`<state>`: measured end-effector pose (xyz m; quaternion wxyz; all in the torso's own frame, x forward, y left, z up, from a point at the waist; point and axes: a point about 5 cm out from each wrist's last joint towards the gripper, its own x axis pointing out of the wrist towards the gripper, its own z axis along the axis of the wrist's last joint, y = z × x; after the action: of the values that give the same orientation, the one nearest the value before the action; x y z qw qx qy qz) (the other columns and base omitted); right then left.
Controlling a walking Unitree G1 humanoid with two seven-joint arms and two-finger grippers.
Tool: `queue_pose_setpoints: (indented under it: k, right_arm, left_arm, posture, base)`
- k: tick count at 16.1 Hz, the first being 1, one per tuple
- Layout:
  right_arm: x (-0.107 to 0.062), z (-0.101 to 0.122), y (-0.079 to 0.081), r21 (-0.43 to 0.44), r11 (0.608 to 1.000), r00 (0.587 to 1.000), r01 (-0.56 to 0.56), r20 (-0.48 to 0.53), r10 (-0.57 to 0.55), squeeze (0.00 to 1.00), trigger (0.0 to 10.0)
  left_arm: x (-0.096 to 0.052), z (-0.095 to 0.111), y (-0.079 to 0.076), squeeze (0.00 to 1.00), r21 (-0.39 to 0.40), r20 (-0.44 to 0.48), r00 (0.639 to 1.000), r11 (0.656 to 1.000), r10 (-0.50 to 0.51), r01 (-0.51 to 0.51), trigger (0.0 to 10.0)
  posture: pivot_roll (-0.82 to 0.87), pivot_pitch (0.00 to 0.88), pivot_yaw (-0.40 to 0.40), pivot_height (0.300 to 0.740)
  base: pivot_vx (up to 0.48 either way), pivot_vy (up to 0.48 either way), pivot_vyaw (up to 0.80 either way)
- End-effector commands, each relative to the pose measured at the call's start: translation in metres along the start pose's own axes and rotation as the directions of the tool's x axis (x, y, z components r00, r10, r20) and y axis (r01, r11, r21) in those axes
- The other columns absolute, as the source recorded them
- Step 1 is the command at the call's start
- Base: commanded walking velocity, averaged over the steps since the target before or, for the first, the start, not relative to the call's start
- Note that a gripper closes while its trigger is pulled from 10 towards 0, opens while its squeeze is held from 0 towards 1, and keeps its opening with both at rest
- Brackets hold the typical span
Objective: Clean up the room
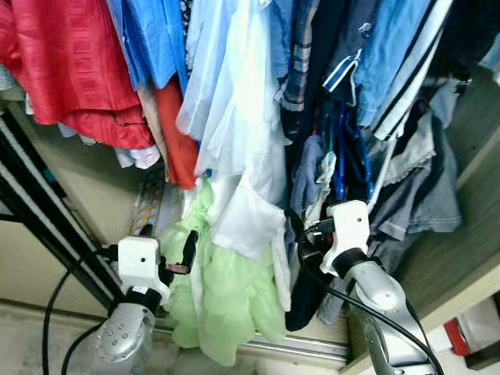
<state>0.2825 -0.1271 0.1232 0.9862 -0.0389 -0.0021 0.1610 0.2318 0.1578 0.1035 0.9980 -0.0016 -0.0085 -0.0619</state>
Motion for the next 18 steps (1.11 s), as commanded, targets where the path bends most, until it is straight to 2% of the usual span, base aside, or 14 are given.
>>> queue_pose_setpoints:
  k: [1,2,3,5,6,7,9,10,11,13,14,15,17,18]
  right_arm:
    - [0.005,0.002,0.001,-0.030,1.000,1.000,-0.007,0.011,0.007,0.00,10.0]
    - [0.009,0.002,0.000,0.000,1.000,1.000,0.014,0.016,-0.014,0.00,10.0]
    - [0.014,0.001,0.000,0.029,0.998,0.999,0.051,0.019,-0.051,0.00,10.0]
    - [0.020,-0.004,-0.008,0.017,0.993,0.993,0.117,0.023,-0.117,0.00,10.0]
    - [0.021,-0.008,-0.011,0.033,0.990,0.990,0.137,0.004,-0.138,0.00,10.0]
    - [0.022,-0.013,-0.011,0.021,0.989,0.989,0.146,-0.008,-0.146,0.00,10.0]
    - [0.026,-0.009,-0.004,0.038,0.993,0.994,0.109,0.021,-0.110,0.00,10.0]
    - [0.026,-0.006,-0.003,0.051,0.994,0.994,0.097,0.034,-0.099,0.00,10.0]
    - [0.023,0.001,-0.005,0.033,0.996,0.994,0.082,0.074,-0.084,0.00,10.0]
    - [0.009,-0.003,-0.008,0.017,0.997,0.996,0.073,0.045,-0.073,0.00,10.0]
    - [0.003,-0.002,-0.008,0.002,0.999,0.997,0.047,0.057,-0.048,0.00,10.0]
    - [-0.017,-0.006,-0.012,-0.040,0.999,0.999,-0.023,0.022,0.024,0.00,10.0]
    - [-0.036,-0.011,-0.020,-0.070,0.997,0.998,-0.045,-0.036,0.042,0.00,10.0]
    - [-0.039,-0.011,-0.020,-0.077,0.995,0.998,-0.060,-0.039,0.058,0.00,10.0]
  left_arm:
    - [0.001,0.008,0.002,0.00,0.026,0.020,1.000,1.000,-0.005,0.005,10.0]
    - [-0.001,0.006,0.006,0.00,0.030,0.013,1.000,1.000,0.005,-0.006,10.0]
    - [-0.001,-0.003,0.005,0.00,0.001,-0.012,1.000,1.000,0.007,-0.007,10.0]
    - [0.008,-0.015,-0.011,0.00,-0.039,-0.017,0.997,0.996,-0.079,0.078,10.0]
    - [0.010,-0.020,-0.014,0.00,-0.038,-0.034,0.995,0.995,-0.091,0.090,10.0]
    - [0.014,-0.026,-0.015,0.00,-0.077,-0.054,0.996,0.995,-0.069,0.065,10.0]
    - [0.027,-0.017,-0.025,0.00,-0.100,-0.024,0.996,0.991,-0.090,0.087,10.0]
    - [0.028,-0.015,-0.026,0.00,-0.101,-0.017,0.995,0.991,-0.094,0.091,10.0]
    - [0.027,-0.009,-0.022,0.00,-0.078,0.005,0.998,0.995,-0.068,0.069,10.0]
    - [0.013,-0.007,-0.009,0.00,-0.068,-0.004,1.000,0.998,-0.013,0.013,10.0]
    - [0.008,-0.007,-0.007,0.00,-0.070,0.000,1.000,0.997,-0.030,0.030,10.0]
    - [-0.010,-0.008,0.004,0.00,-0.091,-0.018,1.000,0.996,-0.018,0.016,10.0]
    - [-0.030,-0.012,0.011,0.00,-0.037,-0.041,0.999,0.999,-0.022,0.020,10.0]
    - [-0.033,-0.013,0.012,0.00,-0.026,-0.048,0.999,0.999,-0.020,0.019,10.0]
  posture:
    - [0.03,0.073,0.011,0.740]
    - [0.03,0.068,-0.007,0.740]
    - [0.03,0.058,-0.039,0.740]
    - [0.05,0.007,-0.128,0.740]
    - [0.05,0.005,-0.129,0.740]
    - [0.05,0.000,-0.129,0.740]
    - [0.02,0.000,-0.105,0.740]
    - [0.02,0.000,-0.105,0.740]
    - [-0.01,0.015,-0.072,0.740]
    - [-0.03,0.042,-0.051,0.740]
    - [-0.03,0.045,-0.045,0.740]
    - [-0.04,0.070,-0.033,0.740]
    - [-0.04,0.087,-0.045,0.740]
    - [-0.04,0.087,-0.045,0.740]
  base:
    - [0.000,0.000,0.00]
    - [0.000,0.000,0.00]
    - [0.000,0.000,0.00]
    - [0.000,0.000,0.00]
    - [0.000,0.000,0.00]
    - [0.000,0.000,0.00]
    - [0.000,0.000,0.00]
    - [0.000,0.000,0.00]
    - [0.000,0.000,0.00]
    - [0.000,0.000,0.00]
    - [0.000,0.000,0.00]
    - [0.000,0.000,0.00]
    - [0.000,0.000,0.00]
    - [0.000,0.000,0.00]
